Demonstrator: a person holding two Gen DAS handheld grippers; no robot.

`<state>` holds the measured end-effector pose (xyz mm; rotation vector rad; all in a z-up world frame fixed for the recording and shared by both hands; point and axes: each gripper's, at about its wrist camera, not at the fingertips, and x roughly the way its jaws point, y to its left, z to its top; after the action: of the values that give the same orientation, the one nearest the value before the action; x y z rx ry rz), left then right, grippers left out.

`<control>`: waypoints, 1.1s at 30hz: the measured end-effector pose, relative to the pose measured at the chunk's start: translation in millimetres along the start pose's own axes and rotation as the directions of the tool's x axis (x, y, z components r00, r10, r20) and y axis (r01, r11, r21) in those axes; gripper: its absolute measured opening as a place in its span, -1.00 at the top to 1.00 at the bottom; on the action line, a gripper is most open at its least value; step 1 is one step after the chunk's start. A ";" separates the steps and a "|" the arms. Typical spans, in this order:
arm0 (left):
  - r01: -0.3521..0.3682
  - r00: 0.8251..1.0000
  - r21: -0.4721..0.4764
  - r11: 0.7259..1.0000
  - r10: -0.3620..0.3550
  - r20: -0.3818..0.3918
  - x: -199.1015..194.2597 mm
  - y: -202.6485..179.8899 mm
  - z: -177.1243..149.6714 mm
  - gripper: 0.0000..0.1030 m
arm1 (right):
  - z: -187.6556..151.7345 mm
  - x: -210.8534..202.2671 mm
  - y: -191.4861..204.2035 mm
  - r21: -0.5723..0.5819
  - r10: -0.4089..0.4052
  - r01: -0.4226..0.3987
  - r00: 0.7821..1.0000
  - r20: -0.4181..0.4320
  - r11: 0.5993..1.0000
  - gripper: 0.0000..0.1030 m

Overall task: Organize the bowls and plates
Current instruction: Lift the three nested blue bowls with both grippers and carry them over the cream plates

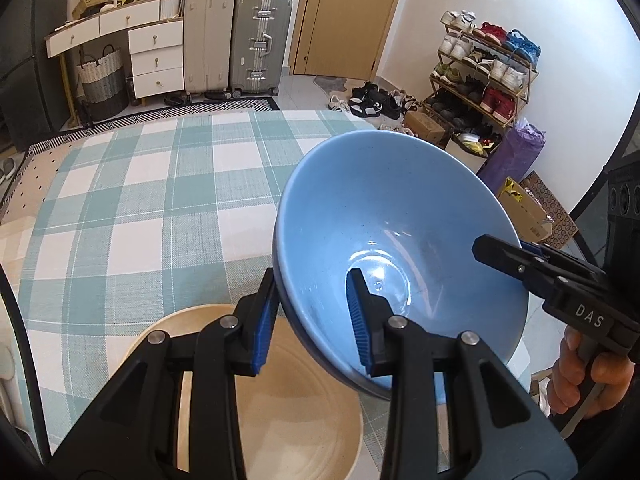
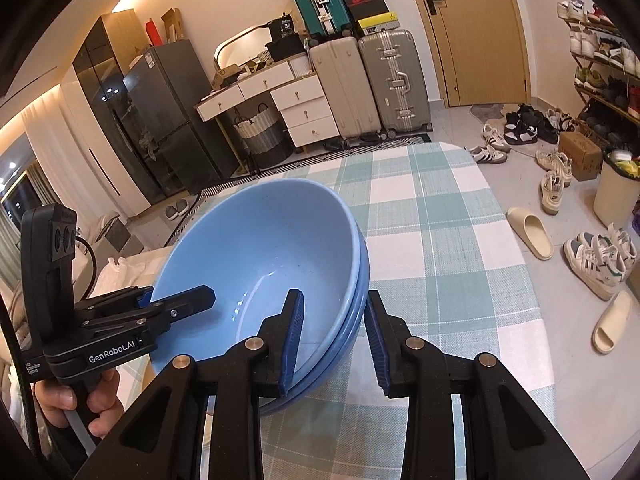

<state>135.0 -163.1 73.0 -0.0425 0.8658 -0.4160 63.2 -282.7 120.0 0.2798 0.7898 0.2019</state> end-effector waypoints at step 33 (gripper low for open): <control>-0.118 0.982 -0.112 0.987 0.133 0.136 -157.7 47.6 -60.8 0.41 | -12.0 -24.6 110.7 -0.121 0.097 -0.095 0.995 0.010 0.988 0.37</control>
<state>15.3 -52.7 138.8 -0.1112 0.7432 -0.2466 29.4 -183.0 164.0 0.2051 0.7458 0.3371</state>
